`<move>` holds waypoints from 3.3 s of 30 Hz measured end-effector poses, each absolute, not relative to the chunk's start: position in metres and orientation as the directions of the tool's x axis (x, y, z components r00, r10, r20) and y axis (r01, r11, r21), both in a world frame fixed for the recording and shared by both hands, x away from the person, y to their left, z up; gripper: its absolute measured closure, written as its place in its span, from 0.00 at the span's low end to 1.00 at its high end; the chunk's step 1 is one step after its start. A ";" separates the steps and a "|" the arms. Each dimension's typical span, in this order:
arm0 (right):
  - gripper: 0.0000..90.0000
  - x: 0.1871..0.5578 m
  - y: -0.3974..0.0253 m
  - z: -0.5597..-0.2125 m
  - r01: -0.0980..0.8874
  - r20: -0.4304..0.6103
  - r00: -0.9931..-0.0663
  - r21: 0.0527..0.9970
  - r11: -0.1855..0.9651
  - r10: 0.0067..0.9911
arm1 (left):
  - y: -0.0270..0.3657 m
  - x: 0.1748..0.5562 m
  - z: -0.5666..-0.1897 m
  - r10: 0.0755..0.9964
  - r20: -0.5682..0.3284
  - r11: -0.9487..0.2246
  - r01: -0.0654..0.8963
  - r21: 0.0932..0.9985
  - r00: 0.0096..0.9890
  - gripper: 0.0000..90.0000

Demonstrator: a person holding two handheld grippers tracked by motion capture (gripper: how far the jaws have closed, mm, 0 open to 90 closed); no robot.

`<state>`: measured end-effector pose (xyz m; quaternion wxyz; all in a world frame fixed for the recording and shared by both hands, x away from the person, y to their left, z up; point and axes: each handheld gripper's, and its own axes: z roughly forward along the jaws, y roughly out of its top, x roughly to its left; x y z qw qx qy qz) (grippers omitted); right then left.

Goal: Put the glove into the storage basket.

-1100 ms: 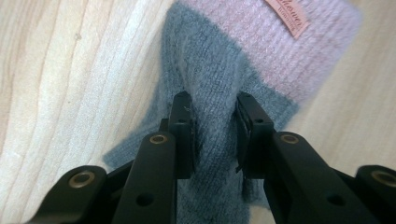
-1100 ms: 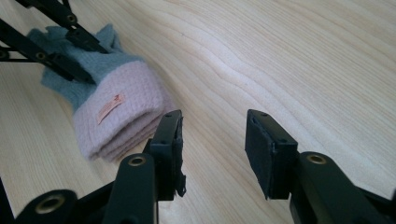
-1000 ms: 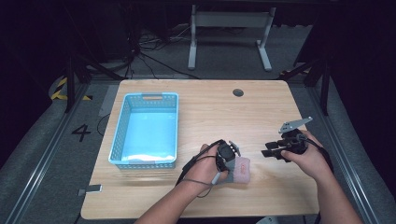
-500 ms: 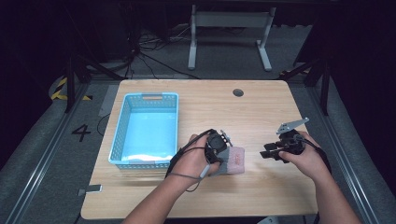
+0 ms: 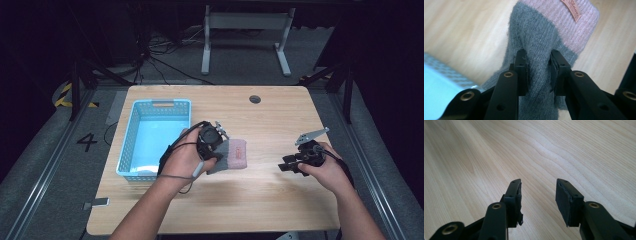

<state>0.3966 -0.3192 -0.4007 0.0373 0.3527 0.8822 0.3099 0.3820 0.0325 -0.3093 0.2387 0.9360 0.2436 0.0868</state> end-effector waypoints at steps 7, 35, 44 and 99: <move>0.63 0.396 -0.320 -0.402 0.603 0.152 -0.745 0.570 0.558 0.650 | 0.049 0.385 -0.300 0.508 0.065 -0.768 0.417 0.486 0.859 0.79; 0.62 0.394 -0.318 -0.409 0.616 0.152 -0.739 0.550 0.565 0.657 | 0.143 0.419 -0.292 0.586 0.067 -0.719 0.480 0.503 0.808 0.79; 0.62 0.394 -0.312 -0.412 0.614 0.148 -0.744 0.536 0.579 0.652 | 0.168 0.434 -0.303 0.611 0.063 -0.711 0.512 0.482 0.789 0.79; 0.57 0.390 -0.306 -0.408 0.582 0.121 -0.763 0.557 0.592 0.635 | 0.181 0.489 -0.407 0.595 -0.031 -0.747 0.567 0.347 0.803 0.66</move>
